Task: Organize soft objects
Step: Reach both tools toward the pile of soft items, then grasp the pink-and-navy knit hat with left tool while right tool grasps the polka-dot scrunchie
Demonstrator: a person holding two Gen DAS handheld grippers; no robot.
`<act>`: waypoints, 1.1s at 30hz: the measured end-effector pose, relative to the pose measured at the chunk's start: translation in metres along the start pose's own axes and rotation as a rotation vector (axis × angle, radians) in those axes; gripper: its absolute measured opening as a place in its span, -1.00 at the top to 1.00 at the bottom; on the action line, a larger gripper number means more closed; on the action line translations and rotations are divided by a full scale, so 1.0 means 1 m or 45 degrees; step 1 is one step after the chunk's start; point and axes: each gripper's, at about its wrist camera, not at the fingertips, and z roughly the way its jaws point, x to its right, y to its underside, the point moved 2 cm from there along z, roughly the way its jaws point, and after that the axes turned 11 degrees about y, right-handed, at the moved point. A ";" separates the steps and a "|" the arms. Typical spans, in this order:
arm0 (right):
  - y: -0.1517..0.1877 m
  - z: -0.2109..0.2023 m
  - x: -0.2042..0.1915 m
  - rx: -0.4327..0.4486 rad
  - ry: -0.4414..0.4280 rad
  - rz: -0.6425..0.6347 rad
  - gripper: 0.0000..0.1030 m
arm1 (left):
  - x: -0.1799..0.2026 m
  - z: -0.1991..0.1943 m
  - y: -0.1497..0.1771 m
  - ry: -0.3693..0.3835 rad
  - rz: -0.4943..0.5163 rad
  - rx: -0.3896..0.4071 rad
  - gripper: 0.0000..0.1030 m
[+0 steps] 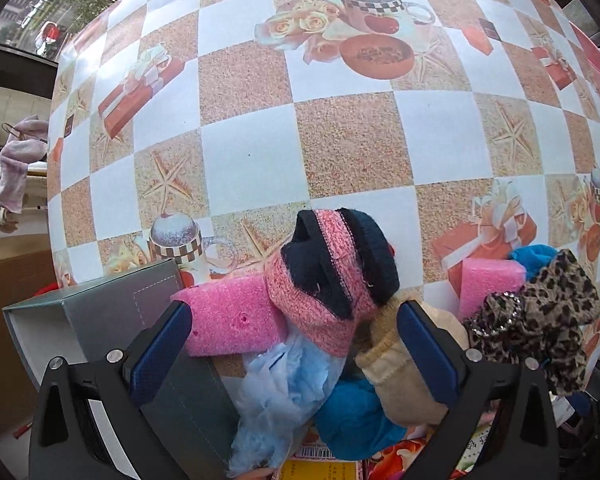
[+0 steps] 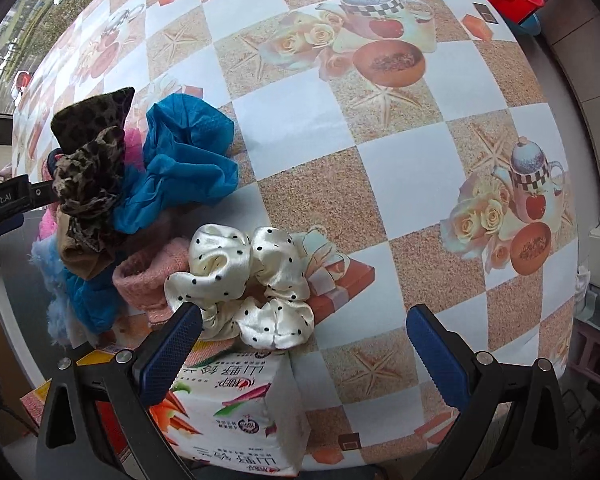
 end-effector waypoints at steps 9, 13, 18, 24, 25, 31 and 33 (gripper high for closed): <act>-0.003 0.012 0.041 0.068 0.265 0.015 -1.00 | 0.004 0.015 -0.016 -0.017 0.018 0.011 -0.99; 0.002 -0.004 0.087 0.119 0.197 0.162 -1.00 | 0.001 0.018 -0.014 -0.004 0.024 0.010 -0.99; 0.007 -0.012 0.095 0.154 0.033 0.181 -1.00 | 0.001 0.022 -0.020 -0.036 0.026 -0.002 -0.99; -0.011 0.007 0.066 0.134 0.057 0.102 -1.00 | 0.003 0.039 -0.016 -0.042 0.015 -0.008 -0.99; -0.013 0.010 0.063 0.128 0.067 0.088 -1.00 | 0.002 0.042 -0.017 -0.045 0.005 -0.009 -0.99; -0.019 0.030 0.031 0.085 0.129 0.006 -1.00 | 0.001 0.058 -0.015 0.001 -0.012 -0.012 -0.86; -0.023 0.034 0.024 0.078 0.133 -0.005 -1.00 | 0.007 0.058 -0.017 0.013 0.020 -0.005 -0.72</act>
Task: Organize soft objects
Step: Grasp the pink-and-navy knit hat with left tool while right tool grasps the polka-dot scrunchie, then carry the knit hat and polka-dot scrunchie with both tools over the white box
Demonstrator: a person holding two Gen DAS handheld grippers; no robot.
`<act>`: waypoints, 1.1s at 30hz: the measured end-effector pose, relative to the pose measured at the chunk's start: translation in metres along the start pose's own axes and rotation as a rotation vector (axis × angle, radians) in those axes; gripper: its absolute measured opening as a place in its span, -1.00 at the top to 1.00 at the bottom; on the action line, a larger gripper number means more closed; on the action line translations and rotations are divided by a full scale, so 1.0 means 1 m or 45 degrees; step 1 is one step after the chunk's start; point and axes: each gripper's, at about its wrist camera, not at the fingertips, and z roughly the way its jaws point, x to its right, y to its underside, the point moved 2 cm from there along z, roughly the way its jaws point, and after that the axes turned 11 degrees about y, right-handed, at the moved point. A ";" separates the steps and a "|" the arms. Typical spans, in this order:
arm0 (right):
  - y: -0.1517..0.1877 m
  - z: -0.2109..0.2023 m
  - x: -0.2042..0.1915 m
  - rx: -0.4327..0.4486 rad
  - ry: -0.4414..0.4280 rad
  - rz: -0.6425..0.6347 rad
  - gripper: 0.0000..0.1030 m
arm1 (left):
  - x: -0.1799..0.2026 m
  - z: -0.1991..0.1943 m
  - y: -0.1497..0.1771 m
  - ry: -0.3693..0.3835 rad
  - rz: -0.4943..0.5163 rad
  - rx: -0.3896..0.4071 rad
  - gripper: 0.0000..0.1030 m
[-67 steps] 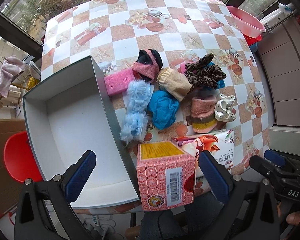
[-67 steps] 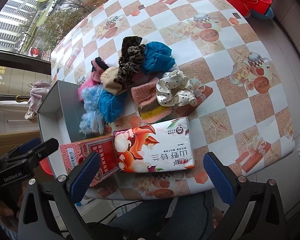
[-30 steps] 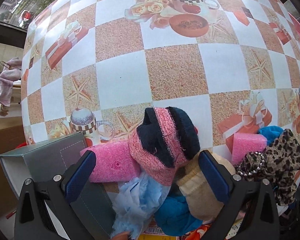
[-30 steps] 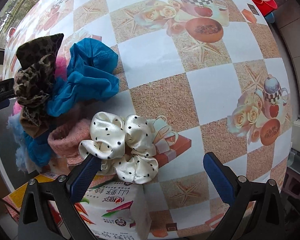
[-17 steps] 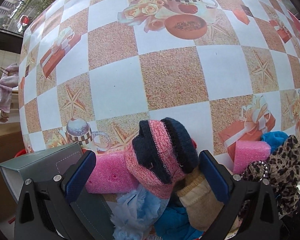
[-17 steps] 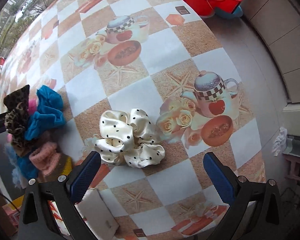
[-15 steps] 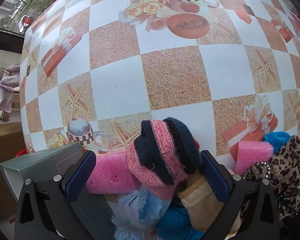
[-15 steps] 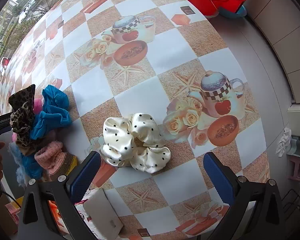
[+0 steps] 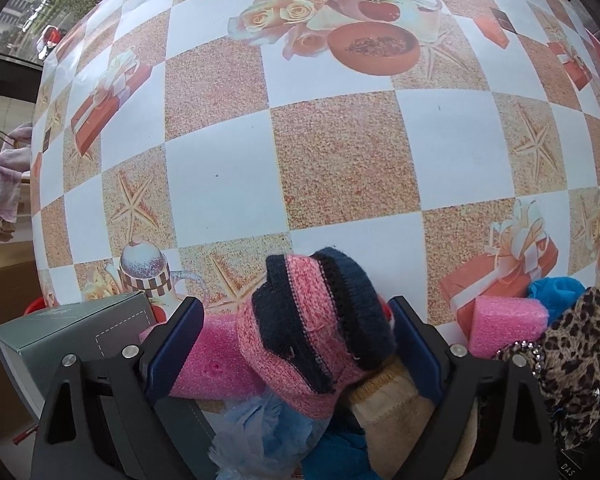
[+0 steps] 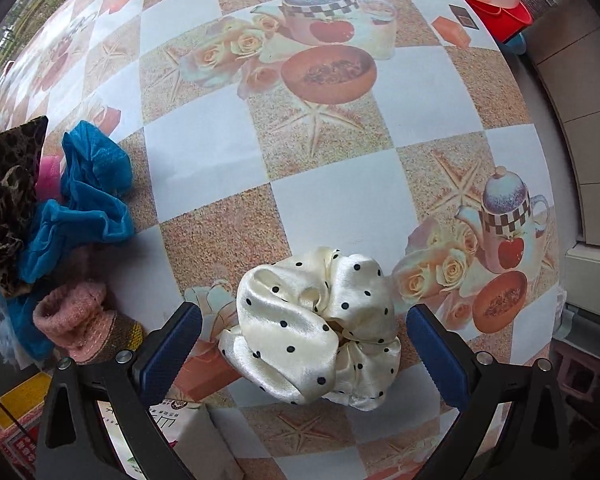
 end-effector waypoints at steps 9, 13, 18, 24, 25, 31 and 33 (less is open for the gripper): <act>0.013 -0.009 -0.016 0.012 -0.071 0.008 0.30 | 0.008 -0.013 -0.009 0.078 0.037 0.040 0.39; 0.020 -0.029 -0.008 0.058 -0.108 0.034 0.30 | 0.008 -0.033 -0.009 0.132 0.043 0.123 0.40; 0.031 -0.053 -0.007 0.098 -0.164 0.060 0.30 | 0.016 -0.056 0.009 0.198 0.087 0.180 0.39; 0.035 -0.072 0.015 0.106 -0.208 0.082 0.30 | 0.030 -0.094 0.041 0.293 0.166 0.216 0.40; 0.042 -0.077 0.021 0.107 -0.213 0.084 0.30 | 0.032 -0.106 0.049 0.309 0.179 0.230 0.40; 0.059 -0.093 0.028 0.110 -0.233 0.083 0.30 | 0.054 -0.143 0.106 0.415 0.293 0.233 0.40; 0.068 -0.095 0.025 0.111 -0.239 0.080 0.30 | 0.061 -0.151 0.125 0.447 0.333 0.229 0.39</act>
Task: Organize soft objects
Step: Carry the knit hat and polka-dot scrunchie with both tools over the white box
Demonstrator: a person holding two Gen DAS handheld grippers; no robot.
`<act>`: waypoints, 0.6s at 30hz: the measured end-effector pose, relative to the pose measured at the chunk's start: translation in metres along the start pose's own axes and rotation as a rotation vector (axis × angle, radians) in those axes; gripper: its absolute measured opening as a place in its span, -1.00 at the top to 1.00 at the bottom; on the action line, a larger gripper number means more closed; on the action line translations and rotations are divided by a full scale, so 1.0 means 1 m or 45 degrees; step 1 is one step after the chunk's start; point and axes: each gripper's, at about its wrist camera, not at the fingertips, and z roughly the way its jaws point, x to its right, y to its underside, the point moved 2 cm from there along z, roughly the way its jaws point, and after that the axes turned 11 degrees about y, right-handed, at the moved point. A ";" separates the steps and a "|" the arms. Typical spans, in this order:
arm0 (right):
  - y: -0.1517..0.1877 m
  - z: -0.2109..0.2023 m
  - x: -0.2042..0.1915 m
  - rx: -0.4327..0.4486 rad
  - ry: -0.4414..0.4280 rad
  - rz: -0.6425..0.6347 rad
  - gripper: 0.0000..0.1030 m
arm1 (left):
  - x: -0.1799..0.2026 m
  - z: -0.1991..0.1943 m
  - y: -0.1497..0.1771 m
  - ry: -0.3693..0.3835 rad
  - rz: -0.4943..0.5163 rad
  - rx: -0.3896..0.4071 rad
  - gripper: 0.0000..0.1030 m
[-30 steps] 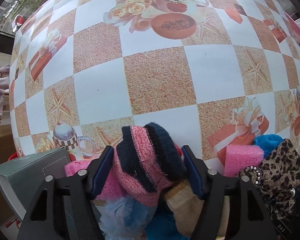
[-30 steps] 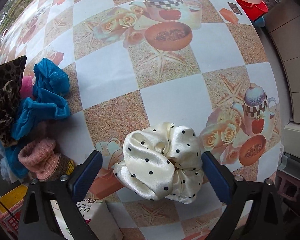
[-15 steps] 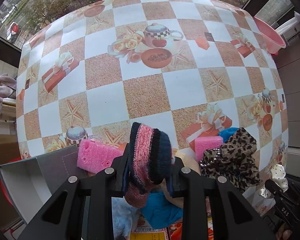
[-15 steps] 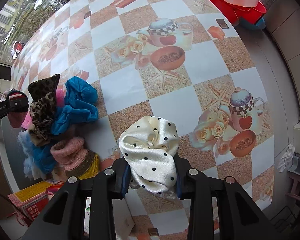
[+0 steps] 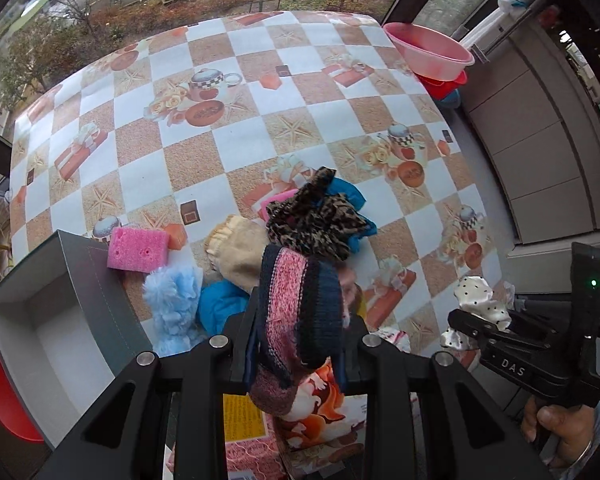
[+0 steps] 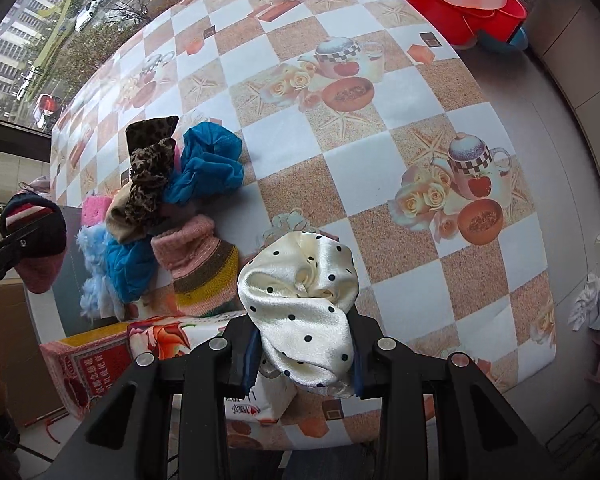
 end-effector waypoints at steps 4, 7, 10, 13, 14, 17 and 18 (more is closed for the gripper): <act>0.025 -0.013 -0.004 0.007 0.000 -0.020 0.30 | 0.023 -0.013 0.031 0.083 0.050 -0.028 0.40; 0.041 -0.018 -0.013 0.004 -0.007 -0.038 0.30 | 0.033 -0.024 0.055 0.131 0.082 -0.037 0.39; 0.058 -0.021 -0.025 -0.009 -0.020 -0.066 0.30 | 0.035 -0.036 0.077 0.161 0.096 -0.037 0.39; 0.075 -0.021 -0.038 -0.030 -0.030 -0.105 0.30 | 0.029 -0.049 0.099 0.177 0.092 -0.031 0.39; 0.080 -0.021 -0.043 -0.037 -0.034 -0.122 0.30 | 0.026 -0.053 0.105 0.176 0.087 -0.024 0.39; 0.097 -0.021 -0.060 -0.065 -0.059 -0.190 0.30 | 0.015 -0.070 0.124 0.162 0.066 0.012 0.39; 0.103 -0.022 -0.067 -0.073 -0.073 -0.219 0.30 | 0.009 -0.076 0.130 0.156 0.052 0.027 0.39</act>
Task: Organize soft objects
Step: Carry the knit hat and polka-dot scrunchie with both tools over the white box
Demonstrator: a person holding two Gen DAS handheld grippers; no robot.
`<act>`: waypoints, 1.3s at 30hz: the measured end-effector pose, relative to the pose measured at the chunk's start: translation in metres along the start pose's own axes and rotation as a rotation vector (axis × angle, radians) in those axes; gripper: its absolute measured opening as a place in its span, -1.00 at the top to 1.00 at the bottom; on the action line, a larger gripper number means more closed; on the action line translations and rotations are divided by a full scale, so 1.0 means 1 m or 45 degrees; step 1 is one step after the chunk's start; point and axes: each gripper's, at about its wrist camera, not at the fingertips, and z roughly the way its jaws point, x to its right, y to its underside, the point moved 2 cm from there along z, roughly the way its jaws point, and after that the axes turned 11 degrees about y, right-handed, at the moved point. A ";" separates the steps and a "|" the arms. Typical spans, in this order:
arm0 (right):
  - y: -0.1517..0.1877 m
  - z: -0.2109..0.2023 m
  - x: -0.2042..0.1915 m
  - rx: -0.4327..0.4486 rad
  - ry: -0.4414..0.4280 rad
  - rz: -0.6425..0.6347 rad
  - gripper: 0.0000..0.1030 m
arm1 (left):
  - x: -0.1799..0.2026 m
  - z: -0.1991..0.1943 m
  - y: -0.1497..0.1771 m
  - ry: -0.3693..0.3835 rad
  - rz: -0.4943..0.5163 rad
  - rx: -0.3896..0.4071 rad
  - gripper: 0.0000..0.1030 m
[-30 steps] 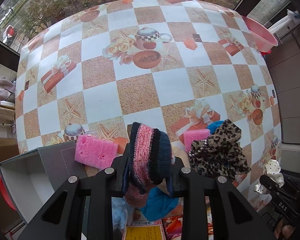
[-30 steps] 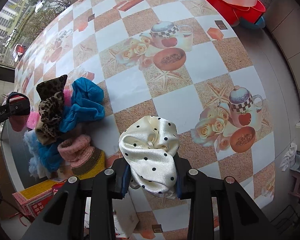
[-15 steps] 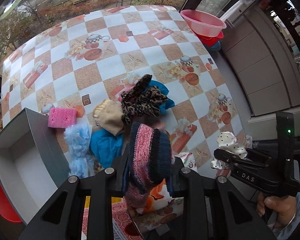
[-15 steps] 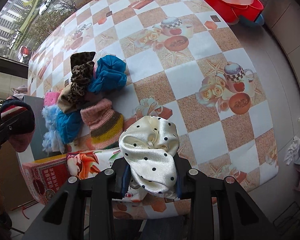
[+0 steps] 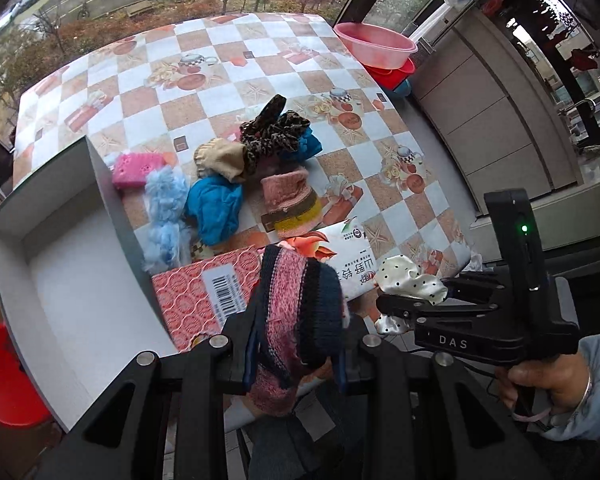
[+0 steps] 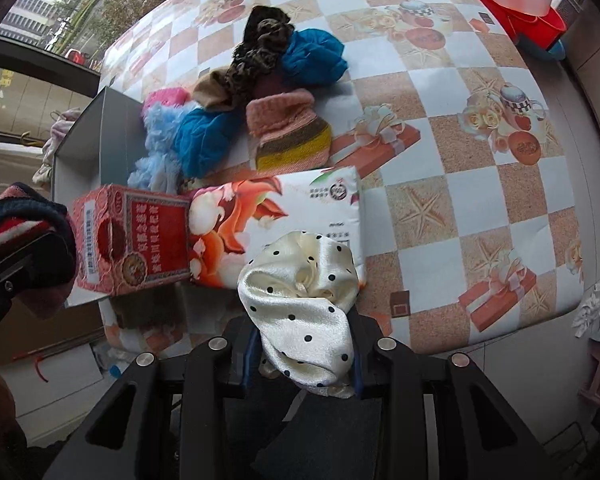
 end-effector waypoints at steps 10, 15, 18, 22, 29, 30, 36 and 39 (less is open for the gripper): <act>0.017 -0.026 -0.090 0.029 -0.095 -0.344 0.30 | -0.078 -0.060 0.045 -0.146 -0.303 0.201 0.39; 0.014 -0.046 -0.135 0.074 -0.119 -0.496 0.30 | -0.122 -0.076 0.067 -0.240 -0.469 0.262 0.39; 0.010 -0.055 -0.162 0.096 -0.129 -0.575 0.30 | -0.143 -0.081 0.079 -0.231 -0.565 0.287 0.39; -0.001 -0.058 -0.198 0.110 -0.150 -0.641 0.30 | -0.161 -0.085 0.088 -0.249 -0.631 0.314 0.39; -0.017 -0.046 -0.249 0.103 -0.148 -0.701 0.30 | -0.184 -0.078 0.101 -0.303 -0.691 0.289 0.39; -0.018 -0.042 -0.254 0.095 -0.145 -0.700 0.30 | -0.186 -0.076 0.103 -0.305 -0.696 0.280 0.39; -0.019 -0.024 -0.266 0.047 -0.115 -0.693 0.30 | -0.193 -0.063 0.110 -0.314 -0.719 0.230 0.39; -0.019 -0.020 -0.268 0.037 -0.106 -0.692 0.30 | -0.193 -0.057 0.112 -0.328 -0.717 0.203 0.39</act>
